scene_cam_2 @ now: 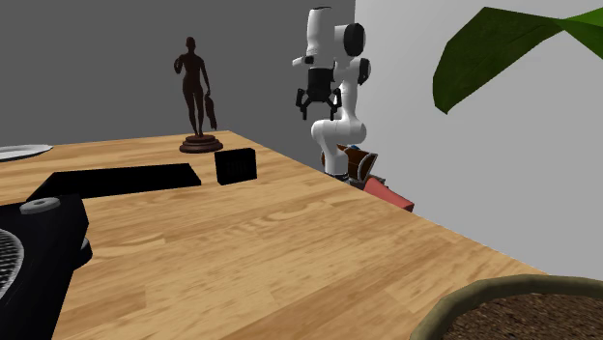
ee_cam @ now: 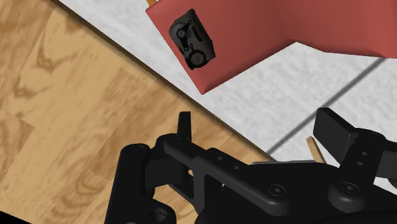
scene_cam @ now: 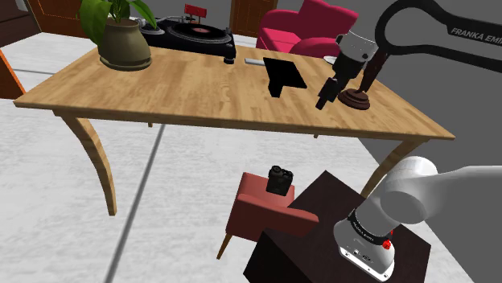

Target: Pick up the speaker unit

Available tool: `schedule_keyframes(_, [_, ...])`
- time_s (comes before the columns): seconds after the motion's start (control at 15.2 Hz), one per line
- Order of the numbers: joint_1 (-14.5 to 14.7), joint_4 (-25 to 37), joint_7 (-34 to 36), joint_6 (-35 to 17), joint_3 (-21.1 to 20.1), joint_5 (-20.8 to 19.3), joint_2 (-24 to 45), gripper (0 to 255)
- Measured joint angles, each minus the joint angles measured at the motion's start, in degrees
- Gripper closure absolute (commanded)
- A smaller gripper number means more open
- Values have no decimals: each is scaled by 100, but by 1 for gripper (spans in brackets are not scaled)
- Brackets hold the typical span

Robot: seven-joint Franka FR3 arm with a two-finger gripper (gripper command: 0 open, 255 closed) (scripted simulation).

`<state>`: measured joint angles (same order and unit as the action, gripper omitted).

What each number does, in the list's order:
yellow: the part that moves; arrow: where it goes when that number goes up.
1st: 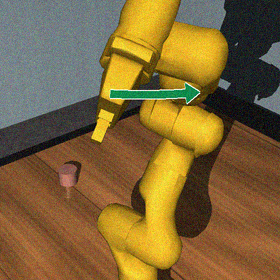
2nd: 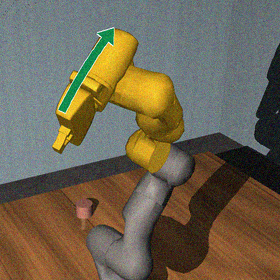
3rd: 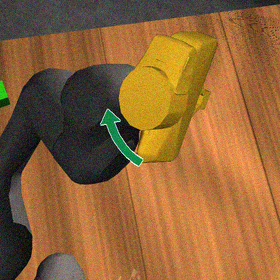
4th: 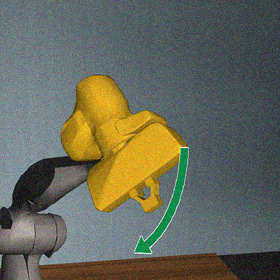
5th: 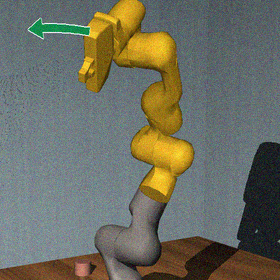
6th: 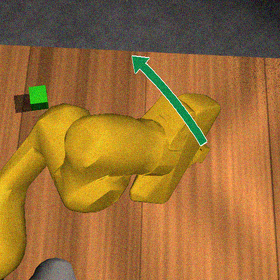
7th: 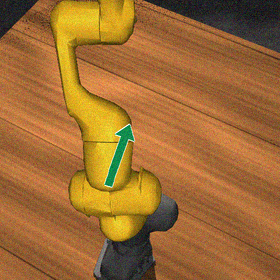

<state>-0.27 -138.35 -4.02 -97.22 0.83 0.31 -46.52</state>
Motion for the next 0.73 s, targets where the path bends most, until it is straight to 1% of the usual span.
schedule_keyframes(0.13, [-21,34,69,-49,-19,14,91,0])
schedule_keyframes(0.33, [-150,380,387,-297,-56,41,740,0])
schedule_keyframes(0.73, [-405,1461,1195,-614,-142,88,2260,0])
